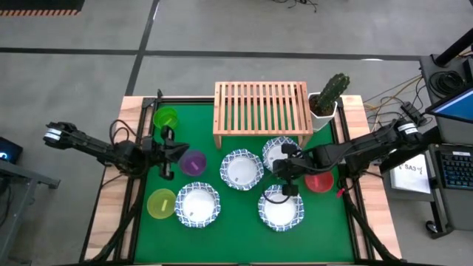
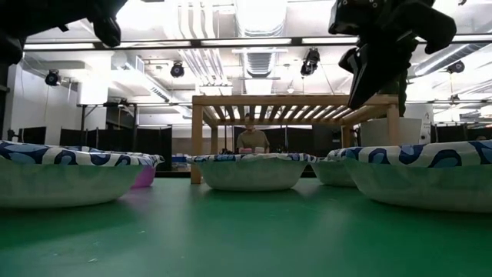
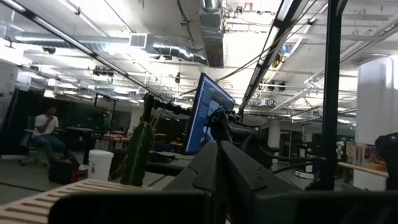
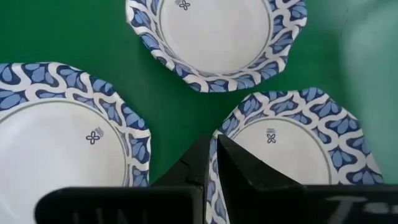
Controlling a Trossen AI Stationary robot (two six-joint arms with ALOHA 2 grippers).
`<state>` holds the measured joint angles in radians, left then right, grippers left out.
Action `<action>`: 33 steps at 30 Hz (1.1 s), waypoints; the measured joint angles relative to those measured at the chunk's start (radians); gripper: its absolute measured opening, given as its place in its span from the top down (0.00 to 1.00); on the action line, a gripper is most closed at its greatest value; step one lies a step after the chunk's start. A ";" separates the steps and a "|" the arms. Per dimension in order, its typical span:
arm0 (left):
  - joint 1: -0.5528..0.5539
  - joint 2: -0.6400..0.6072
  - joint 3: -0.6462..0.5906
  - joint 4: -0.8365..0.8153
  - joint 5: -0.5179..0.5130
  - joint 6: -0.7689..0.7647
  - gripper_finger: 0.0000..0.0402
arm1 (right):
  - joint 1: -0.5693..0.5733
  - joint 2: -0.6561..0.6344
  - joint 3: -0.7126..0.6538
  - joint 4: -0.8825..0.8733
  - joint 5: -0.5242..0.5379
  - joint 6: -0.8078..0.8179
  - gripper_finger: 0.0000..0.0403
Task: Place and stack bowls onto a shelf
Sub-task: Put the big white bowl on the shelf
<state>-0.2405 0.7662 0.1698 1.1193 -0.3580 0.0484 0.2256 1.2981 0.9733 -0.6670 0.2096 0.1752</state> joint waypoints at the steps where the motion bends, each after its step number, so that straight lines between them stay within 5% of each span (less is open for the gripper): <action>1: 0.000 -0.001 0.000 0.005 0.000 0.004 1.00 | 0.000 0.000 0.000 -0.001 0.000 0.008 0.94; 19: 0.000 -0.005 0.000 0.006 -0.001 0.056 1.00 | -0.005 0.001 0.000 0.031 0.021 0.006 0.93; 33: 0.000 -0.005 0.000 0.006 -0.003 0.101 1.00 | -0.010 0.001 0.000 0.052 0.025 0.168 0.61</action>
<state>-0.2405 0.7612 0.1699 1.1251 -0.3611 0.1490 0.2153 1.2995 0.9730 -0.6151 0.2350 0.3437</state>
